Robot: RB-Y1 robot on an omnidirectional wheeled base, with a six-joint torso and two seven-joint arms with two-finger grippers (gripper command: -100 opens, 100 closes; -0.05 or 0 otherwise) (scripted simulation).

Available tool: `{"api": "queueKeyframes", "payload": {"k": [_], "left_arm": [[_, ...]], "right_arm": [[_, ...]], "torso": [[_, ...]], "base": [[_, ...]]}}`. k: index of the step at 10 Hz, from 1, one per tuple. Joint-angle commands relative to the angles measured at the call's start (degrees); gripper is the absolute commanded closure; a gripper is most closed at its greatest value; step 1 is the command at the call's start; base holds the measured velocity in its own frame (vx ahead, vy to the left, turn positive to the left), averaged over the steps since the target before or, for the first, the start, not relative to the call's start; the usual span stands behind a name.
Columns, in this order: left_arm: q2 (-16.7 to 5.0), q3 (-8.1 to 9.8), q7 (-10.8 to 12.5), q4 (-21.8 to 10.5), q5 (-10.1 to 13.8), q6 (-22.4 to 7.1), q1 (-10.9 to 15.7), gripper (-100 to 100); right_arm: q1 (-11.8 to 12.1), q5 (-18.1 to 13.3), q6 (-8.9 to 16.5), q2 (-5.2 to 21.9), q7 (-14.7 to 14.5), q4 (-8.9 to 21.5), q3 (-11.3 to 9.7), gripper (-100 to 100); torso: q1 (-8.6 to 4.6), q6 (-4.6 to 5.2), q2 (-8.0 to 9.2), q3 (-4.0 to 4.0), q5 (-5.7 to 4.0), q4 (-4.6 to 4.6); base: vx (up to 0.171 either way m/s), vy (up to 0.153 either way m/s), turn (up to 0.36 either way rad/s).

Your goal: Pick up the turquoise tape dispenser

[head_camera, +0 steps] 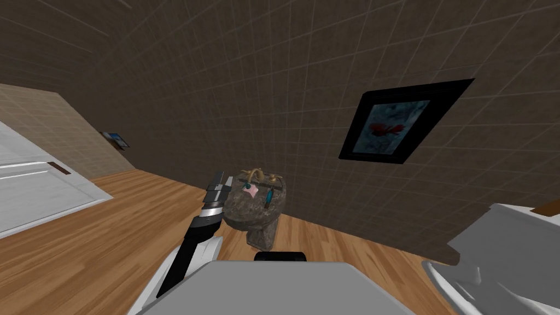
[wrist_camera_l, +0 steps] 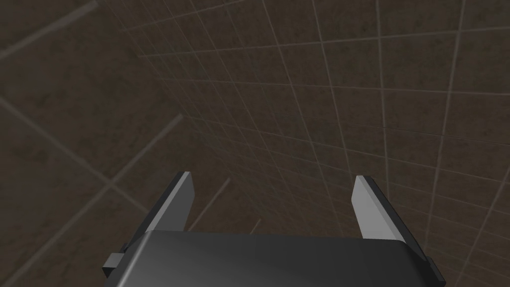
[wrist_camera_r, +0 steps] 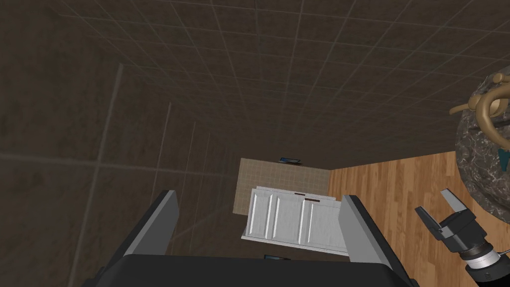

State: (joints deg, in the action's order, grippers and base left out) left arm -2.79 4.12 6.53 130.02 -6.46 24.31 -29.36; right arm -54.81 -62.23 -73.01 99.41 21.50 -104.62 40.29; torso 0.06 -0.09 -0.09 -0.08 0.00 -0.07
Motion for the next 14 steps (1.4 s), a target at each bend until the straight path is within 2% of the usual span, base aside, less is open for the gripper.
{"api": "queueKeyframes", "payload": {"k": [1, 2, 3, 4, 5, 6, 9, 10, 11, 12, 13, 14], "left_arm": [[0.0, 0.0, 0.0, 0.0, 0.0, 0.0, 0.0, 0], [0.0, -0.01, 0.0, 0.0, 0.0, 0.0, 0.0, 0], [0.0, 0.0, 0.0, 0.0, 0.0, 0.0, 0.0, 0], [0.0, 0.0, 0.0, 0.0, 0.0, 0.0, 0.0, 0], [0.0, 0.0, 0.0, 0.0, 0.0, 0.0, 0.0, 0], [0.0, 0.0, 0.0, 0.0, 0.0, 0.0, 0.0, 0], [0.0, 0.0, 0.0, 0.0, 0.0, 0.0, 0.0, 0], [0.0, 0.0, 0.0, 0.0, 0.0, 0.0, 0.0, 0], [0.0, 0.0, 0.0, 0.0, 0.0, 0.0, 0.0, 0], [0.0, 0.0, 0.0, 0.0, 0.0, 0.0, 0.0, 0], [0.0, 0.0, 0.0, 0.0, 0.0, 0.0, 0.0, 0], [0.0, 0.0, 0.0, 0.0, 0.0, 0.0, 0.0, 0]], "right_arm": [[-0.3, 0.4, 0.4, 0.1, -1.1, 0.7, -2.9, -100], [-0.3, 0.4, 0.4, 0.1, -1.1, 0.7, -3.4, -100], [-0.7, 0.8, 0.6, 0.0, -2.2, 1.3, -5.6, -100], [-0.7, 0.8, 0.6, 0.0, -2.2, 1.3, -6.4, -100], [-1.1, 1.1, 0.8, 0.0, -3.3, 1.9, -8.7, -100], [-1.1, 1.1, 0.8, 0.0, -3.3, 1.9, -9.6, -100], [-2.0, 1.9, 1.2, -0.1, -5.8, 3.3, -14.9, -100], [-2.0, 1.9, 1.2, -0.1, -5.8, 3.3, -16.6, -100], [-2.5, 2.4, 1.4, -0.2, -7.2, 4.1, -18.5, -100], [-2.5, 2.4, 1.4, -0.2, -7.2, 4.1, -20.9, -100], [-3.0, 2.8, 1.6, -0.2, -8.7, 4.9, -24.4, -100], [-3.5, 3.3, 1.9, -0.3, -10.2, 5.7, -26.9, -100]], "torso": [[0.0, 0.0, 0.0, 0.0, 0.0, 0.0], [0.01, -0.05, 0.0, -0.01, 0.01, -0.02], [0.01, 0.0, 0.0, 0.0, 0.0, 0.0], [0.01, -0.03, 0.0, 0.0, 0.0, -0.01], [0.01, -0.01, 0.0, 0.0, 0.01, 0.0], [0.01, -0.04, 0.0, -0.01, 0.01, -0.01], [0.0, 0.01, 0.0, 0.0, 0.0, 0.0], [0.01, -0.03, -0.01, -0.01, 0.01, -0.01], [0.0, 0.01, 0.0, 0.0, 0.01, 0.0], [0.01, -0.04, -0.01, -0.01, 0.01, -0.01], [-0.01, 0.01, -0.01, -0.01, 0.0, 0.0], [0.01, -0.04, -0.02, -0.02, 0.01, -0.02]], "base": [[-0.007, -0.002, 0.154], [-0.006, -0.005, 0.07], [-0.006, -0.003, 0.125], [-0.006, -0.005, 0.109], [-0.008, -0.004, 0.203], [-0.009, -0.007, 0.103], [-0.009, -0.005, 0.168], [-0.008, -0.007, 0.126], [-0.01, -0.004, 0.239], [-0.011, -0.009, 0.129], [-0.015, -0.006, 0.229], [-0.024, -0.01, 0.361]]}}
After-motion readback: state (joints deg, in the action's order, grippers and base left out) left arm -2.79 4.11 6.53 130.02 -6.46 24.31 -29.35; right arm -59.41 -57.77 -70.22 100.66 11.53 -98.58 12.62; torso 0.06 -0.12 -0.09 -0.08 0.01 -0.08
